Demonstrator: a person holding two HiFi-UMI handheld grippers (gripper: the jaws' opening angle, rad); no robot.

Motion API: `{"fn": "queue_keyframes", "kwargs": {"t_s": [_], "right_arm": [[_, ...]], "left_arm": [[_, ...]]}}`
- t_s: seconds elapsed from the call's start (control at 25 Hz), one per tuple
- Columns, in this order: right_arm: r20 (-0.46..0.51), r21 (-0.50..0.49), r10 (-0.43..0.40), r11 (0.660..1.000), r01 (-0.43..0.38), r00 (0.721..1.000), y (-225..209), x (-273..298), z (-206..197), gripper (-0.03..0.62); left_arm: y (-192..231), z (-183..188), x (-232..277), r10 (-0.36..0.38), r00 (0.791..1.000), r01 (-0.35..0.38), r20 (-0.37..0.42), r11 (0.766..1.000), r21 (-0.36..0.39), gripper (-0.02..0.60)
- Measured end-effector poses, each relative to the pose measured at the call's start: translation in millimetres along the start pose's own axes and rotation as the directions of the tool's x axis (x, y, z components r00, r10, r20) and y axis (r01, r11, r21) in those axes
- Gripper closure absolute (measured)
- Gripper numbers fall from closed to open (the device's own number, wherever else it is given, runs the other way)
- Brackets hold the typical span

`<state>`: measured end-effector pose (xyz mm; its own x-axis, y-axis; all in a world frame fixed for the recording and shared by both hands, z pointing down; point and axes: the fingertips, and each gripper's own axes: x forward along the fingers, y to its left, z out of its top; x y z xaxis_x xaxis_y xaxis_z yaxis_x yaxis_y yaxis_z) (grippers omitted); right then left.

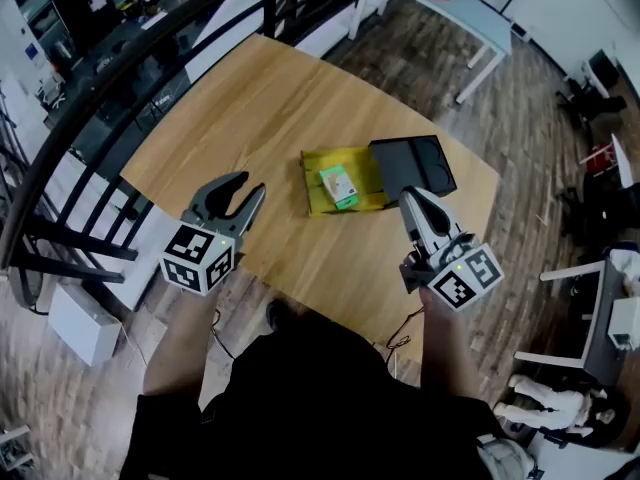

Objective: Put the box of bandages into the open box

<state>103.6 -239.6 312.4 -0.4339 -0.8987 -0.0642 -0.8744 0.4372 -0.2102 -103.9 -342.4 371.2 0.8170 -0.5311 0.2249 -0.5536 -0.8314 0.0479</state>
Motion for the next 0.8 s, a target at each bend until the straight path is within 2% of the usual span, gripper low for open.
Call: {"fn": "queue_keyframes", "kwargs": {"t_s": [0.12,0.28,0.56,0.8], "right_arm": [[-0.001,-0.047,-0.008,0.999,0.008,1.000,9.6,2.7,7.1,0.559],[0.017,-0.107,0.000,0.994,0.002,1.000,19.3,1.3,16.9,0.559],[0.030,-0.124,0.000,0.992,0.004,1.000,11.8,-24.8,25.0,0.559],[0.028,-0.125,-0.017,0.992,0.020,0.999,-11.2,-39.7,27.3,0.559]], "left_arm": [[0.4,8.6,-22.4,0.015,0.999,-0.015,0.040,1.000,0.002,0.440],[6.6,7.1,-43.8,0.075,0.995,-0.076,0.063,0.997,0.017,0.451],[8.1,6.4,-64.6,0.165,0.983,-0.162,0.082,0.986,-0.041,0.459],[-1.6,15.4,-55.8,0.191,0.977,-0.189,0.098,0.982,-0.029,0.463]]}}
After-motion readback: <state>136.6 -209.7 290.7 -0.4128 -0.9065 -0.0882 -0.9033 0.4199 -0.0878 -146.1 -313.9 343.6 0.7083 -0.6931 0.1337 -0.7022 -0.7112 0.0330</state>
